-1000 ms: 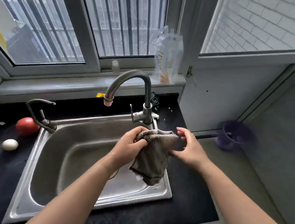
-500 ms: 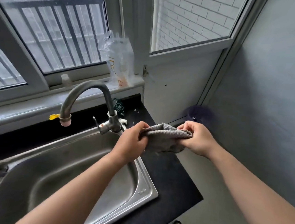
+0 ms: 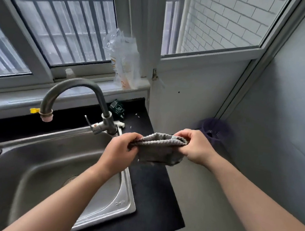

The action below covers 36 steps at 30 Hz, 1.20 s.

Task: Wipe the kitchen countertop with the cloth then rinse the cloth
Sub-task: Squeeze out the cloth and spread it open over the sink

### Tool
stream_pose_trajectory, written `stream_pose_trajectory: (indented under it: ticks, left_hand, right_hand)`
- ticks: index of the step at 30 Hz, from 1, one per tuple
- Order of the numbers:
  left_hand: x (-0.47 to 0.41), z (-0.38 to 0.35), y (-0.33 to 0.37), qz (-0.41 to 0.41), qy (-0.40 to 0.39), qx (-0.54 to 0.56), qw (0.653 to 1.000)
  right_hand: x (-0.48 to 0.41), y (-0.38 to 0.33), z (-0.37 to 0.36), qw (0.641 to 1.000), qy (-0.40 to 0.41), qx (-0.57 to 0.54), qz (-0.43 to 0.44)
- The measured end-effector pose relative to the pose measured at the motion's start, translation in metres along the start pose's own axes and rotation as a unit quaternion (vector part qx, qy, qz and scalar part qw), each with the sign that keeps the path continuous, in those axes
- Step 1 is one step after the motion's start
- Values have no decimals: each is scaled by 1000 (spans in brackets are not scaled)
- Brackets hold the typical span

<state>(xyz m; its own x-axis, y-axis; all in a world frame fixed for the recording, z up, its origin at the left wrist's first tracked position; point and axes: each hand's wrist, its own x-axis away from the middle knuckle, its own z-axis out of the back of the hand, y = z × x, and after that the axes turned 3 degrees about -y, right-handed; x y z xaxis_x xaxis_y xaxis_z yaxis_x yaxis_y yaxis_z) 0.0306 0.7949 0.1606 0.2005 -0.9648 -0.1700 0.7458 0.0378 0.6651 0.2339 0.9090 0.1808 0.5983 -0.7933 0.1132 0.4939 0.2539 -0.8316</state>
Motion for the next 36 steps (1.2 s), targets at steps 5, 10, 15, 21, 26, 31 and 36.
stream_pose_trajectory:
  ticks: [5, 10, 15, 21, 26, 31, 36]
  left_hand:
    - [34, -38, -8, 65, 20, 6, 998]
    - [86, -94, -14, 194, -94, 16, 976]
    - [101, -109, -5, 282, -103, 70, 951]
    - [76, -95, -9, 348, -32, 75, 934]
    - [45, -113, -19, 409, 71, 49, 908]
    - [32, -142, -24, 496, -10, 49, 867]
    - [30, -147, -32, 519, 0, 87, 850]
  right_hand:
    - [1, 44, -6, 992, -78, 66, 72]
    - [15, 105, -26, 950, -268, 157, -2]
    - [7, 119, -24, 943, -300, 146, 0]
    - [-25, 113, -33, 960, -251, 118, -25]
    - [-39, 125, -55, 965, -187, 144, -113]
    - [-42, 142, -66, 935, -217, 17, -280]
    - [-38, 140, -73, 946, -180, -58, -262]
